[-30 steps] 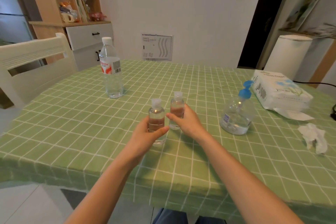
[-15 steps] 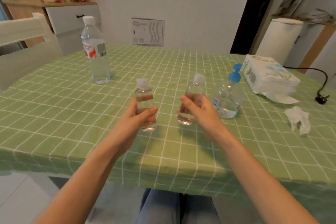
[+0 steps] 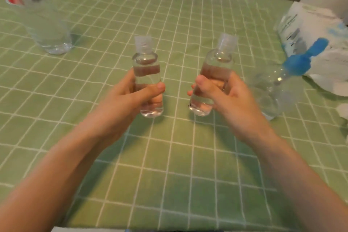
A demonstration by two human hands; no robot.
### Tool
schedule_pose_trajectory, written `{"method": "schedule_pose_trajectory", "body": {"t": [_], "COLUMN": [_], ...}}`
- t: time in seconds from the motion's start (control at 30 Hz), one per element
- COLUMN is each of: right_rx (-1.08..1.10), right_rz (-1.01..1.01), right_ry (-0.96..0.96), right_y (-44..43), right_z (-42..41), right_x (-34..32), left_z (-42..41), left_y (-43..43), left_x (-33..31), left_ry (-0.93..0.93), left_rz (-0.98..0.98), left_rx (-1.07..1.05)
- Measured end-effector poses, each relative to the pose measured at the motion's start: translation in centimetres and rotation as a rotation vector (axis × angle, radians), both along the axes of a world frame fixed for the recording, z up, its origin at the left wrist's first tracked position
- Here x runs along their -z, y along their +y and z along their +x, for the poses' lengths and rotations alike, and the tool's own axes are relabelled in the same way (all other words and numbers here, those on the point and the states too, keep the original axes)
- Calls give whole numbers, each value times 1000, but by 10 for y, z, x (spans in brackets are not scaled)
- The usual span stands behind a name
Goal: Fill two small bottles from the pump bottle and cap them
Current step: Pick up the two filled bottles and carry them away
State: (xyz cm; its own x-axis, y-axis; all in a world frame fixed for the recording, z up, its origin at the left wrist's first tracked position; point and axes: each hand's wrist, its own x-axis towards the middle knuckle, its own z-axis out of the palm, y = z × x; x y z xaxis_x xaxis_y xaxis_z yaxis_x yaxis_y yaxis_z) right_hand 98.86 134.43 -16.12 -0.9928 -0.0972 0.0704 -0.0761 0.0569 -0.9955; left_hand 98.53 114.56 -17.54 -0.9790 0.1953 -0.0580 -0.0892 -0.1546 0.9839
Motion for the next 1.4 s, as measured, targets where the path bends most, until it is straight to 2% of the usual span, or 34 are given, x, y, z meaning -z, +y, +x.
{"method": "schedule_pose_trajectory", "body": {"t": [0.23,0.53,0.93,1.13,1.4], "right_rx": [-19,13,150,75,-122], "right_rz": [-83,-198,-181,-164,-90], "right_ry": [-212,-404,-702,-733,-743], "right_y": [-6,17,49,46,25], "right_z": [-2,51,143,140,115], "right_x": [-52,-121,-87,-76,-79], "left_z": [-5,48,134,143,175], "left_y": [-2,-21,-7,-4,-10], "left_x": [-55,-126,-98,-92,-93], "left_ry": [-206,-399,-646,-644,-643], "left_rz": [-28,-34,-10,-17,28], "left_rx": [-81,-107,-203,-228,-469]}}
